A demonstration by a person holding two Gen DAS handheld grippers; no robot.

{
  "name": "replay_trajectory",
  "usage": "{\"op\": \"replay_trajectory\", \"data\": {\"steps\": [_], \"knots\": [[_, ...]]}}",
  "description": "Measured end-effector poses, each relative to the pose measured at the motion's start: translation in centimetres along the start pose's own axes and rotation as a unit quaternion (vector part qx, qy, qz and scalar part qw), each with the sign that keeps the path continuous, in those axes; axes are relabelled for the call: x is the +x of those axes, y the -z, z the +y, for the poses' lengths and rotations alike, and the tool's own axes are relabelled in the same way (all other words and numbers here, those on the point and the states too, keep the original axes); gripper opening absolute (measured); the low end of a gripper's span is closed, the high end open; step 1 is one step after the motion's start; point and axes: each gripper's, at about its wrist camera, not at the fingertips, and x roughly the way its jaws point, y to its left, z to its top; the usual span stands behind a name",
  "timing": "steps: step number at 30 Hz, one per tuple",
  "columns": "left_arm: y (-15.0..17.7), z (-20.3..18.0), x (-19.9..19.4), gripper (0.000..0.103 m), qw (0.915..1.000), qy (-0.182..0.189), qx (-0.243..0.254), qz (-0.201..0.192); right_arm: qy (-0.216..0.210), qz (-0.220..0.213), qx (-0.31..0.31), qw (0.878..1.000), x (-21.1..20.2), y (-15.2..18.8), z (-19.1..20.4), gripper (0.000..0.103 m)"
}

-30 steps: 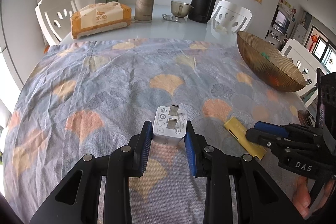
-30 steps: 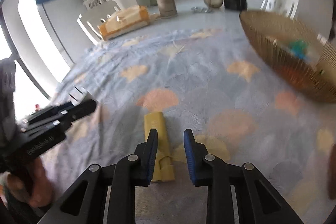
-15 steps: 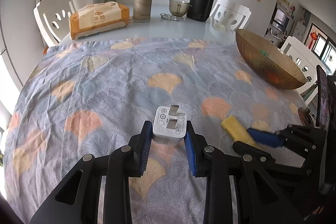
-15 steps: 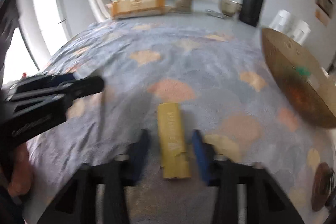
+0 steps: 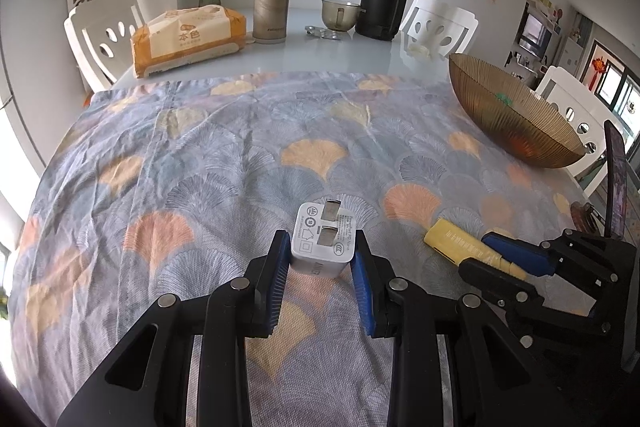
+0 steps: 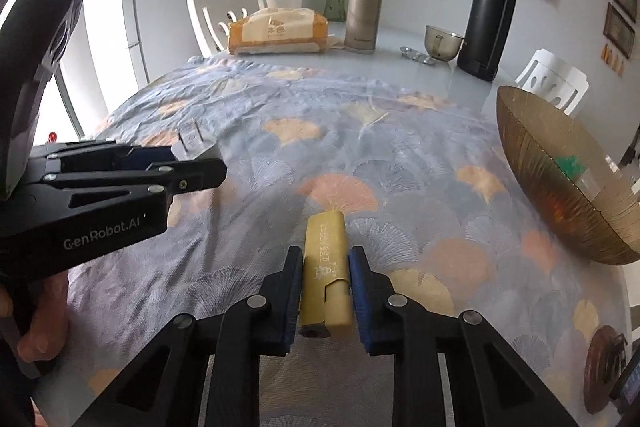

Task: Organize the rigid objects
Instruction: 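Lift the white charger with left tool while right tool lifts yellow lighter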

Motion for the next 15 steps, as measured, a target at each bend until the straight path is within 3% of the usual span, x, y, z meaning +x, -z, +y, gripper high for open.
{"op": "replay_trajectory", "data": {"steps": [4, 12, 13, 15], "knots": [[0.0, -0.1, 0.1, 0.027, 1.0000, -0.003, 0.004, 0.003, -0.012, -0.004, 0.017, 1.000, -0.2, -0.1, -0.7, 0.023], [-0.1, 0.0, 0.2, 0.027, 1.0000, -0.006, 0.001, 0.004, -0.051, 0.037, 0.070, 0.996, 1.2, -0.1, -2.6, 0.027], [-0.1, 0.0, 0.2, 0.027, 1.0000, -0.006, 0.002, 0.004, -0.054, 0.042, 0.081, 0.994, 1.3, 0.0, -3.0, 0.031], [-0.1, 0.0, 0.2, 0.027, 1.0000, -0.006, 0.002, 0.004, -0.062, 0.045, 0.095, 0.993, 1.4, 0.0, -3.5, 0.058]]}}
